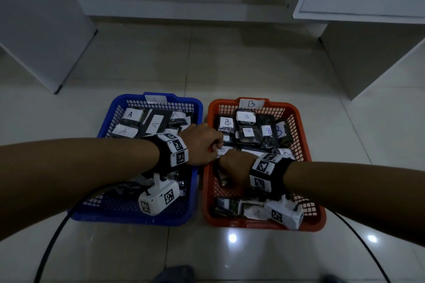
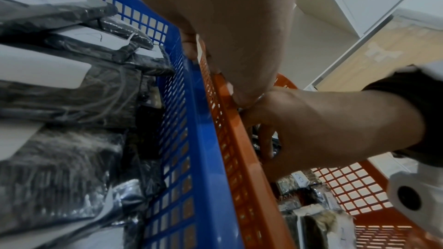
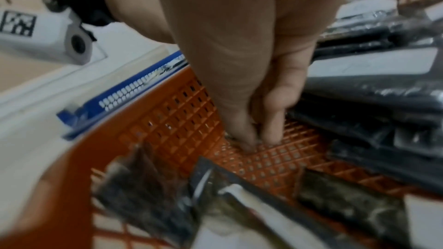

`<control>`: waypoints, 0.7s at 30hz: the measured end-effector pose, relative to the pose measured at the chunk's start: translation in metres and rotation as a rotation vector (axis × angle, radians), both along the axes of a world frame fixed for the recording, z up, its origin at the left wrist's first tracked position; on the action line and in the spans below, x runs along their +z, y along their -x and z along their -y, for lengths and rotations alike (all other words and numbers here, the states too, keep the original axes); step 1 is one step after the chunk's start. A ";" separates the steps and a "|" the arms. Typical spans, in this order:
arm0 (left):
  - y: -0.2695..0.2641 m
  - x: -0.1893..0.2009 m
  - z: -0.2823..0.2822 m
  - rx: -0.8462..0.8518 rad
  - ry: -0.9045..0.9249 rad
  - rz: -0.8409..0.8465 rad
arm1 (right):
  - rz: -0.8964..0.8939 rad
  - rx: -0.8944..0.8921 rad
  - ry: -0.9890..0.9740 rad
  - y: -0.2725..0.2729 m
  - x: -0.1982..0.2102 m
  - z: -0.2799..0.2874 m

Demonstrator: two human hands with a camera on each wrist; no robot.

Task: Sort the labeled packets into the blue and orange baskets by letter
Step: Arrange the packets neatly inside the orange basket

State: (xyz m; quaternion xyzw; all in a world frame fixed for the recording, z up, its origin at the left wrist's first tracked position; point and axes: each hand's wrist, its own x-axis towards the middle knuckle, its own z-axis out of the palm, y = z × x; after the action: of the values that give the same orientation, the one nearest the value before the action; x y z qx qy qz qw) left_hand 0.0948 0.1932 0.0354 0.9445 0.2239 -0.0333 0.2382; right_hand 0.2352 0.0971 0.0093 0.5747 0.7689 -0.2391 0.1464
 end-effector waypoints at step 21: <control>-0.016 0.005 0.053 -0.460 0.120 -0.550 | -0.078 -0.136 0.455 -0.042 0.030 0.047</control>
State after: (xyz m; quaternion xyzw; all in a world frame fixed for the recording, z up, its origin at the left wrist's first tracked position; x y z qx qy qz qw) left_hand 0.1107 0.1402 0.0405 0.9101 0.0589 -0.3521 0.2104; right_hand 0.2767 0.0499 0.0391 0.5676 0.6599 -0.4374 0.2259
